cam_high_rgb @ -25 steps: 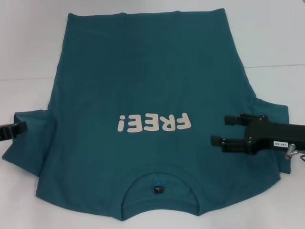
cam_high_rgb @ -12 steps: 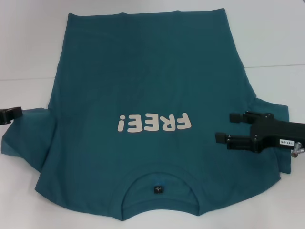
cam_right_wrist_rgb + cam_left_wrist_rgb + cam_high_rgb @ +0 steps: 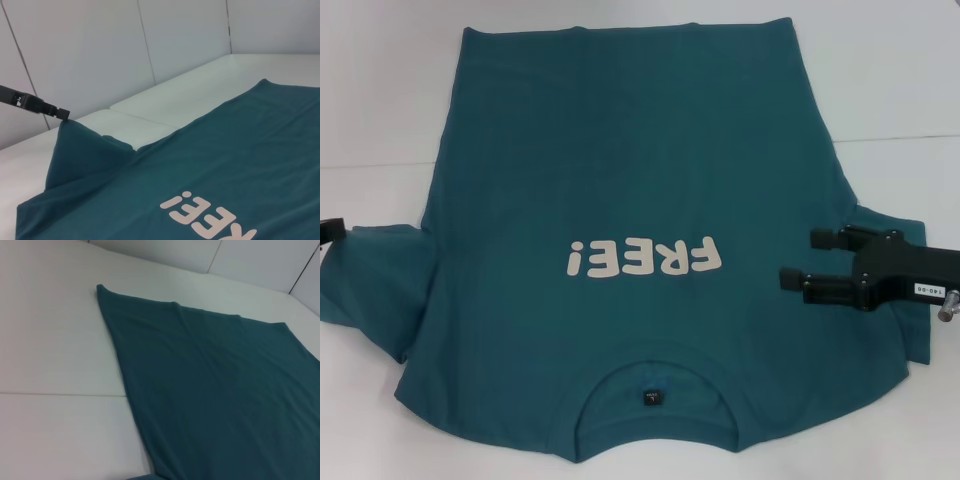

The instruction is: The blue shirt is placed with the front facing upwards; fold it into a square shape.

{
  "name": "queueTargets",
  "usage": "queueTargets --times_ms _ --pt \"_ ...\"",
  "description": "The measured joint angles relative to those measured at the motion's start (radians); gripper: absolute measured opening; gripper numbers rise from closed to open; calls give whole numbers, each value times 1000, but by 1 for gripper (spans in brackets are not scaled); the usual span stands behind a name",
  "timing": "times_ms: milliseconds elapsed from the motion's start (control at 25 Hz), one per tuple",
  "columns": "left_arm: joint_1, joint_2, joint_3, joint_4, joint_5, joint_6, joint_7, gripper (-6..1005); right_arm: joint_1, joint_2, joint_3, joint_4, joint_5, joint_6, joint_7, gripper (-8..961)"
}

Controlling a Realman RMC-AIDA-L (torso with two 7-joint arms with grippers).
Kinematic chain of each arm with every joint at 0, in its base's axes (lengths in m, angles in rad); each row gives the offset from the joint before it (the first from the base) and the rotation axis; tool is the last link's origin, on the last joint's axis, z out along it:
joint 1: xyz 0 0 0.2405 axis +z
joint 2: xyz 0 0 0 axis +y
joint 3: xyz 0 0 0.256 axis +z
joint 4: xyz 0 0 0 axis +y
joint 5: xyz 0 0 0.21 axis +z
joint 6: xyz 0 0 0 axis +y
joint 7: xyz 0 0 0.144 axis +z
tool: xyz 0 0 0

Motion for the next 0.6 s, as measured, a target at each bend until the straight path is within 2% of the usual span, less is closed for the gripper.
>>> queueTargets --times_ms 600 --pt "-12 22 -3 20 0 -2 0 8 0 -3 21 -1 0 0 14 920"
